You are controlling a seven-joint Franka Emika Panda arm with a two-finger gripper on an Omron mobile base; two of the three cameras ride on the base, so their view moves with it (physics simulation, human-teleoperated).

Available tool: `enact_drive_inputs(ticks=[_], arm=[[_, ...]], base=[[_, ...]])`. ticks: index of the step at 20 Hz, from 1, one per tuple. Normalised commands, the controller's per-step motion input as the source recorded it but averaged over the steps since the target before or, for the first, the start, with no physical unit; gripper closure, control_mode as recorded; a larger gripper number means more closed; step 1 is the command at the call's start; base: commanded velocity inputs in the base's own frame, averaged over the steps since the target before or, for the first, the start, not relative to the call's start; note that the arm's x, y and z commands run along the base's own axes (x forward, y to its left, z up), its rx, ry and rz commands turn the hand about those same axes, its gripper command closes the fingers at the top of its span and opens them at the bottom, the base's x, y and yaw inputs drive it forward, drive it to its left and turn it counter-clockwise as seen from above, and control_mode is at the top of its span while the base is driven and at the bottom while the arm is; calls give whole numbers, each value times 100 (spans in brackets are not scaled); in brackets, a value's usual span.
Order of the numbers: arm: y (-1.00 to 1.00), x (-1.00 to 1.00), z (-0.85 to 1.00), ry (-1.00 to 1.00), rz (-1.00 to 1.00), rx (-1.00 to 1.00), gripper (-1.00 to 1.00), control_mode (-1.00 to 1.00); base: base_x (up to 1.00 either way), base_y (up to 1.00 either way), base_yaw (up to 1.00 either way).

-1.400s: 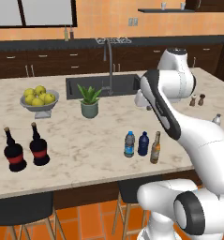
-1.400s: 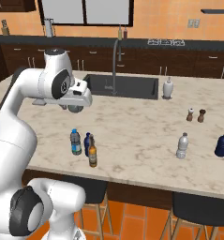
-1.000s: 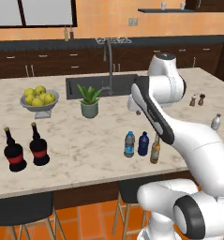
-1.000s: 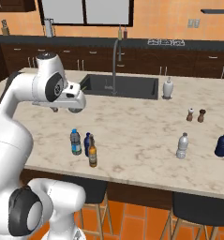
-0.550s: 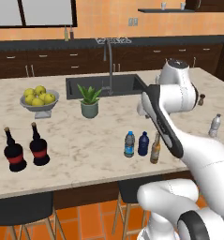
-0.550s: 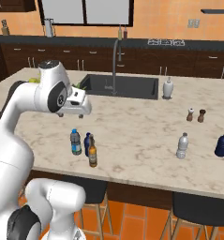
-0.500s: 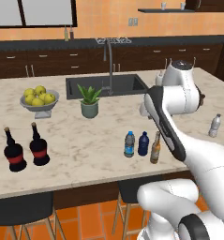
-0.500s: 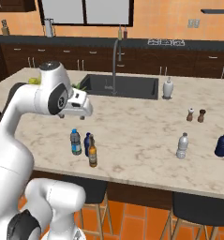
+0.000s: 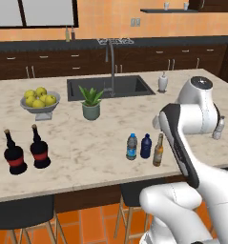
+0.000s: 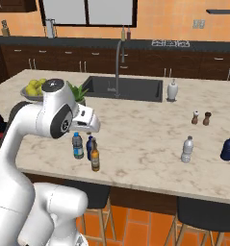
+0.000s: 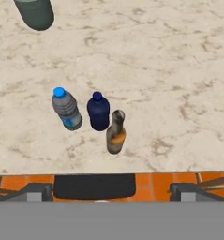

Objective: Move the plastic bottles in the middle to the plastics group, and the glass bottles in the middle to the glass group.

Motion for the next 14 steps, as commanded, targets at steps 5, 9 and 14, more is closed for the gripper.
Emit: enact_drive_inputs(ticks=[5, 9, 14], arm=[[-14, 2, -43, -3, 0, 0, -100, -100], [-17, 39, -9, 0, 0, 0, -100, -100], [0, 30, -1, 1, 3, 0, -100, -100]], base=[[0, 0, 0], [0, 0, 0], [0, 0, 0]])
